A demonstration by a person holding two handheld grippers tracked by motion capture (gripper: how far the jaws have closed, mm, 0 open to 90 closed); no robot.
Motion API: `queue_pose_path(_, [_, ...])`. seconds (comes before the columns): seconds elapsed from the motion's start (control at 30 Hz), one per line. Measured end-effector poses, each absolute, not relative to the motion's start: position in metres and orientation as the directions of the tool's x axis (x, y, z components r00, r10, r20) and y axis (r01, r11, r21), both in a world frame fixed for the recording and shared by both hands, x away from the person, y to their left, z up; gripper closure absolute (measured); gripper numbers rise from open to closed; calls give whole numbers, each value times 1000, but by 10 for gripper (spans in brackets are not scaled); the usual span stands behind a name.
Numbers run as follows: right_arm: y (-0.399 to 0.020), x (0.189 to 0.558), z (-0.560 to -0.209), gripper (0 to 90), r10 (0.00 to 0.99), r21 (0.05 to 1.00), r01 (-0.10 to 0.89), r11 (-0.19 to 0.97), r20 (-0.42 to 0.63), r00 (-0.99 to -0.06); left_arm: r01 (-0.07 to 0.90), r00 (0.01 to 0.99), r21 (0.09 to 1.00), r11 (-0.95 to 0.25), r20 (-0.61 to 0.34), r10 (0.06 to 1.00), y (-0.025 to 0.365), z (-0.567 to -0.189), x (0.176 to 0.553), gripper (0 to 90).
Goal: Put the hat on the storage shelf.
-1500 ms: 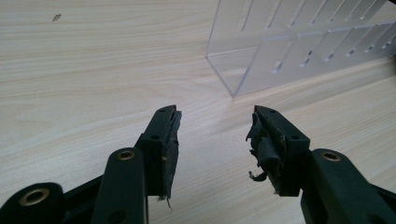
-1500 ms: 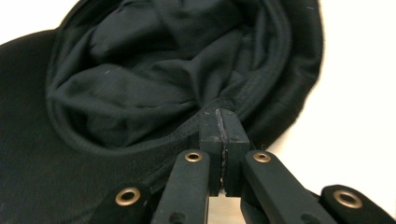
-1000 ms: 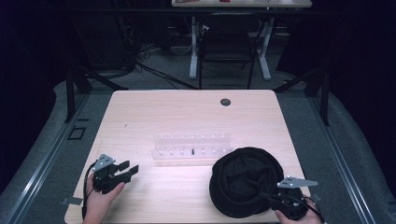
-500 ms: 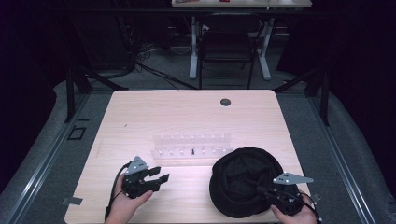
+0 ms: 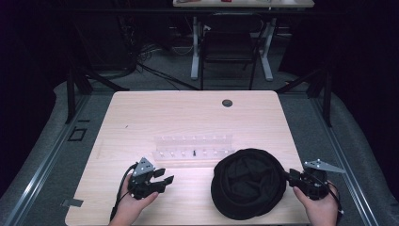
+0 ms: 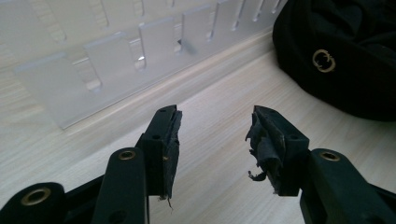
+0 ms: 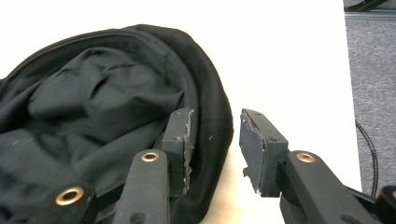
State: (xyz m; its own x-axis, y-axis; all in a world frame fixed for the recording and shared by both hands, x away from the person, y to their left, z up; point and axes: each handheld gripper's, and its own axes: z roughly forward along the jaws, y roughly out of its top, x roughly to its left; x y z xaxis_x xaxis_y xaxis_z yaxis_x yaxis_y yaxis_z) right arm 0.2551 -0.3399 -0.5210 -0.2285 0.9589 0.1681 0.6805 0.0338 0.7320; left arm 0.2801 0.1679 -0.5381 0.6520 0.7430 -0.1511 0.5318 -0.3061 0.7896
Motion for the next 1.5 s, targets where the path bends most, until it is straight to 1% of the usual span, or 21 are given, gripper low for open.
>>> queue_pose_path(0.07, [-339, 266, -520, 636, 958, 731, 681, 32, 172, -229, 535, 646, 790, -300, -154, 748, 170, -539, 281, 514])
queue_pose_path(0.2, [-337, 276, -522, 641, 958, 723, 690, 45, 166, -236, 539, 641, 790, -293, -158, 752, 173, -540, 281, 514])
queue_pose_path(0.27, [-335, 284, -524, 661, 959, 710, 702, 57, 156, -235, 539, 640, 789, -294, -157, 752, 174, -540, 282, 514])
queue_pose_path(0.3, [-335, 286, -525, 684, 959, 704, 707, 65, 151, -238, 545, 635, 788, -287, -164, 755, 175, -541, 281, 514])
queue_pose_path(0.33, [-333, 289, -529, 784, 960, 682, 728, 74, 148, -237, 544, 635, 788, -288, -162, 756, 176, -541, 282, 513])
queue_pose_path(0.37, [-333, 289, -529, 784, 960, 682, 728, 74, 148, -237, 544, 635, 788, -288, -162, 756, 176, -541, 282, 513])
queue_pose_path(0.43, [-332, 287, -530, 848, 957, 666, 743, 60, 172, -232, 546, 629, 789, -282, -164, 760, 178, -541, 281, 512])
queue_pose_path(0.87, [-331, 255, -531, 847, 952, 644, 765, 3, 232, -200, 551, 622, 793, -260, -182, 762, 180, -537, 277, 507])
queue_pose_path(0.93, [-328, 248, -532, 845, 946, 642, 767, -2, 250, -207, 556, 635, 791, -258, -203, 746, 177, -536, 275, 508])
queue_pose_path(1.13, [-317, 241, -533, 843, 937, 637, 771, 4, 266, -225, 528, 669, 799, -288, -182, 721, 166, -531, 269, 507])
queue_pose_path(1.3, [-311, 239, -533, 844, 921, 620, 785, -3, 307, -239, 531, 670, 796, -291, -184, 719, 164, -532, 269, 504])
queue_pose_path(1.5, [-294, 236, -533, 844, 906, 610, 792, 30, 318, -279, 526, 679, 799, -292, -188, 710, 164, -529, 266, 500])
